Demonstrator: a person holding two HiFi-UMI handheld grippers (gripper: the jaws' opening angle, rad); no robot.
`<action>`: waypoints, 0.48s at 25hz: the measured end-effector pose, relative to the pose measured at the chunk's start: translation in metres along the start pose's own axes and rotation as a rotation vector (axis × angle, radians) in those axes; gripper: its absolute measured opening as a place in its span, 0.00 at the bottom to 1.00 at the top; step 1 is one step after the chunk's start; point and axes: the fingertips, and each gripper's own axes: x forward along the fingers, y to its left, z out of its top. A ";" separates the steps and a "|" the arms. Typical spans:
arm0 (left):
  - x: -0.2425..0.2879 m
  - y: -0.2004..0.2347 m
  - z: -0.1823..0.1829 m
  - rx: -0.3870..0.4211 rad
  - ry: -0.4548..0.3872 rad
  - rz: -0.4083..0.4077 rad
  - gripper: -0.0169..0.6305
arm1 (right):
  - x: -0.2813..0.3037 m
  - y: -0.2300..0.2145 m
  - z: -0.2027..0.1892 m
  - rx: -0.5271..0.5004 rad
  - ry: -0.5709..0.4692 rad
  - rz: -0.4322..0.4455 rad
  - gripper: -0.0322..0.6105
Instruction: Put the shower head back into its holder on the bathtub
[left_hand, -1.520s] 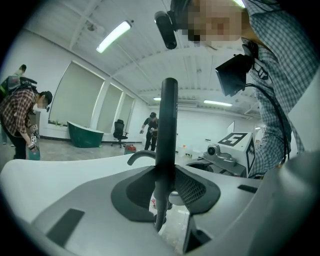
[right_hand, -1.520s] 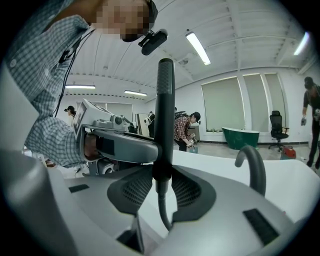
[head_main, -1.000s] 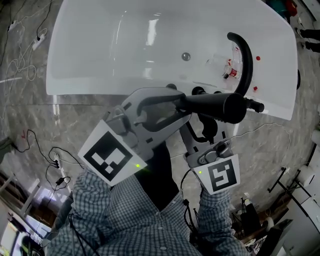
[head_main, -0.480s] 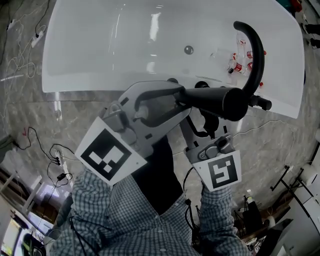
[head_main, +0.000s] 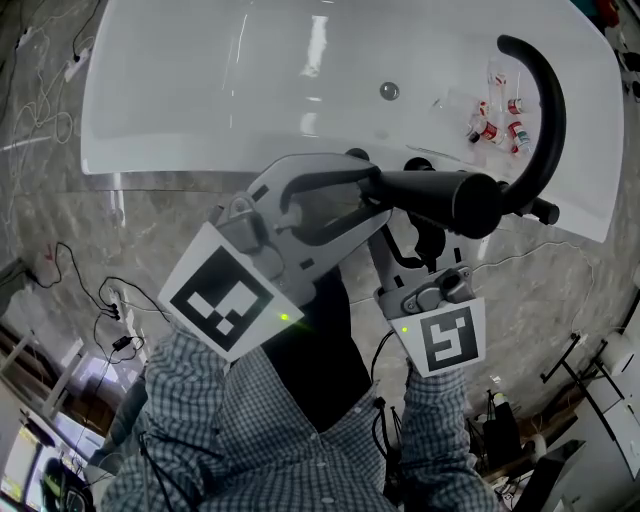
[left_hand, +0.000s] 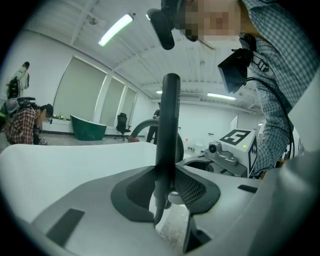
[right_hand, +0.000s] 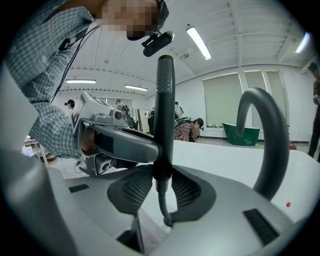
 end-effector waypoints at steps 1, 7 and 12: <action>0.001 0.002 -0.004 -0.001 0.005 0.001 0.22 | 0.003 -0.001 -0.004 0.000 0.003 -0.001 0.23; 0.007 0.007 -0.020 0.014 0.029 -0.014 0.22 | 0.010 -0.004 -0.020 -0.008 0.018 -0.007 0.23; 0.012 0.012 -0.036 0.002 0.038 -0.017 0.22 | 0.016 -0.006 -0.036 -0.008 0.026 -0.019 0.23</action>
